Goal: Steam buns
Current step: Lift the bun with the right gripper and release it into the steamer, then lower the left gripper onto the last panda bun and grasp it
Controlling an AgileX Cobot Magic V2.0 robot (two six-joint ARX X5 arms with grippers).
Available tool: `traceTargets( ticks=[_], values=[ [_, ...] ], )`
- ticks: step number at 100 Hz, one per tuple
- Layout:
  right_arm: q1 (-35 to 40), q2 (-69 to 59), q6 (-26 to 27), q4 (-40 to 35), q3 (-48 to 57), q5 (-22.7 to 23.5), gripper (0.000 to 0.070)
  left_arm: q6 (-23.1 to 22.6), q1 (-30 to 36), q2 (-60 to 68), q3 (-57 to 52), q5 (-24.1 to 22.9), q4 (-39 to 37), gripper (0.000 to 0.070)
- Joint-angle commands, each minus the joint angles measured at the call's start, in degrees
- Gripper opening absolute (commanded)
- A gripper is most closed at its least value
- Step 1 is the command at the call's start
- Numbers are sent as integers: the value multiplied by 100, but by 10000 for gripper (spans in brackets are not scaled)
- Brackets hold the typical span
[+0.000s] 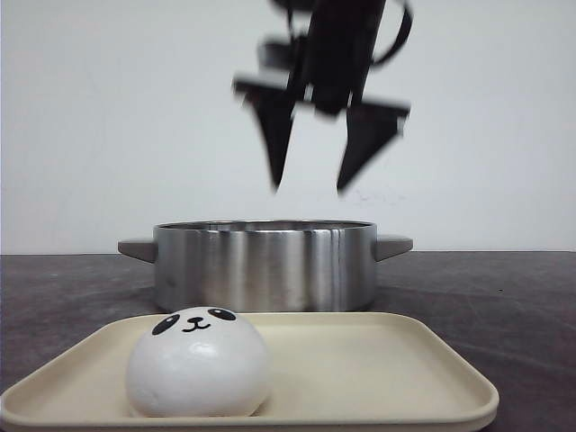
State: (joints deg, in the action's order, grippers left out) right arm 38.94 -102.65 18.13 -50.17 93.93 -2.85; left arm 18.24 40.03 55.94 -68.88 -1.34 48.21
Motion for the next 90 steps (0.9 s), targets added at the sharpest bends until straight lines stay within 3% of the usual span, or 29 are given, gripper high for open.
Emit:
traceTargets(
  ticks=[1,25,53,90],
  values=[
    [70,470,-155,68,219,-24,0,153,55,72,229,105,-79,665],
    [155,1978,-210,205,219,-42,7,564,269,479,1355,1233,-564,666],
    [155,2946,-208,393,219,-98,7,542,955,1790,1469,1235,-809,666],
    [155,3121,-208,-17,219,-212,7,542,1329,3091,1469,1228,-1255,666]
  ],
)
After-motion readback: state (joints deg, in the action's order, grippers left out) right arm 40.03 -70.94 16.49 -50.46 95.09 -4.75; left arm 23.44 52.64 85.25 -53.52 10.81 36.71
